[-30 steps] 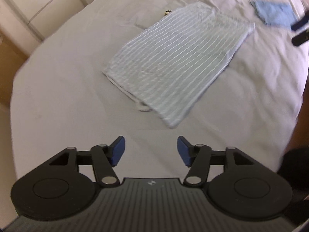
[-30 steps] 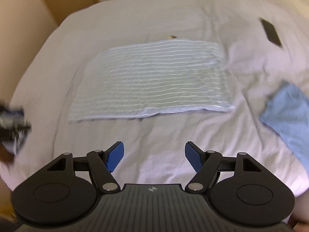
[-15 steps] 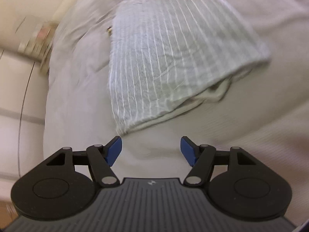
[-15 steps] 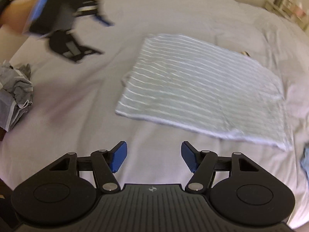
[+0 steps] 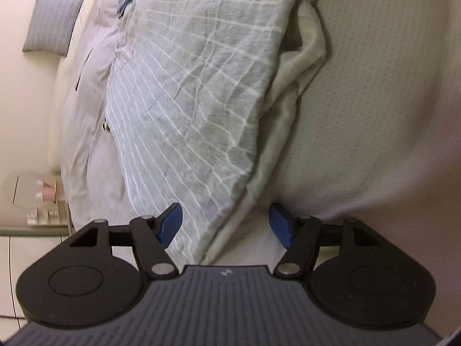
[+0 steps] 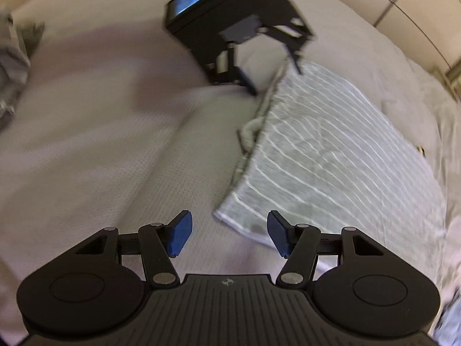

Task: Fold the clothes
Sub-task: 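Grasp the end of the folded shirt with both grippers, then lift the shirt end with both grippers and fold it over the rest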

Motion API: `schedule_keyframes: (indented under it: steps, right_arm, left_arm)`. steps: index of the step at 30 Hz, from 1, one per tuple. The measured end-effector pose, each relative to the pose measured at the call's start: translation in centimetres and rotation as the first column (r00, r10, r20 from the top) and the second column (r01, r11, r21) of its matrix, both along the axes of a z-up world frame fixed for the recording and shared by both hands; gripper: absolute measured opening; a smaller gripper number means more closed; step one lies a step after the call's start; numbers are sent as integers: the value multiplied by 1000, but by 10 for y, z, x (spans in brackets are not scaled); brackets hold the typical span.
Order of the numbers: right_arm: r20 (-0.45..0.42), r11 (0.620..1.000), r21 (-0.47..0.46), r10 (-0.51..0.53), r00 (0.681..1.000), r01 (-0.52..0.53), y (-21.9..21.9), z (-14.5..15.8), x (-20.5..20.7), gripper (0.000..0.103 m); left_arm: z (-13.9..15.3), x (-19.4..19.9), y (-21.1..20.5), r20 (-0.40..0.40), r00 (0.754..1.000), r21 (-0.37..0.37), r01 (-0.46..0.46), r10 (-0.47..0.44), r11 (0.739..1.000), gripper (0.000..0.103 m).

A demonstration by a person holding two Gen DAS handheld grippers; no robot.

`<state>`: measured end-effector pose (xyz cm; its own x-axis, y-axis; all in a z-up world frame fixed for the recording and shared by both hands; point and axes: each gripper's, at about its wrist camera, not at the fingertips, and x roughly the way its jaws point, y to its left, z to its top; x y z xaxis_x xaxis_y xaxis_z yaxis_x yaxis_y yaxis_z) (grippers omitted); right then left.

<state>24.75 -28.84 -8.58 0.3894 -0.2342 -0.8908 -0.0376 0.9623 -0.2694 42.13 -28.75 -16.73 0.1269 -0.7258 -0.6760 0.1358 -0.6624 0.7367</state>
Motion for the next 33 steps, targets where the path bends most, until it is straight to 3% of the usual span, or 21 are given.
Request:
schedule_keyframes:
  steps: [6,7,9,11,12,14,16,18,22,33]
  right_arm:
    - [-1,993,-100,57,998,-57,2,-18,10,57]
    - [2,993,-107,56,998,-55,0,-18,11,57]
    - [6,992,-116,52,999,-51,-4,-19,13,53]
    - [6,993,-110,50,999,-49,-8,-17,15,44]
    - [6,993,-107,48,999,-47,-10,-16,15,33]
    - [7,994,-100,45,999,-44,-14,-14,17,20]
    - [8,997,-77,31,999,-30,-20,-10,17,10]
    - [10,999,-43,11,1000,-10,-28,-3,16,7]
    - [31,999,44,-15,999,13,-41,14,15,7]
    - [51,992,128,12,999,-19,-25,73,-12,7]
  left_arm:
    - [-1,10,-20,-7,999,-23,33,-34,999,61]
    - [-3,11,-22,-6,999,-23,35,-35,999,57]
    - [-5,12,-28,6,1000,-14,24,-24,1000,28]
    - [-5,9,-29,7,1000,-2,0,0,1000,15]
    - [-4,9,-31,-1,1000,5,-11,11,1000,10]
    - [-2,8,-32,-14,1000,11,-28,28,1000,6]
    - [5,9,-36,-30,999,18,-44,45,999,4]
    - [15,10,-36,-49,997,23,-53,54,998,4]
    - [33,13,-36,-73,996,32,-53,55,998,4]
    - [92,-9,18,-103,993,70,-42,49,997,3]
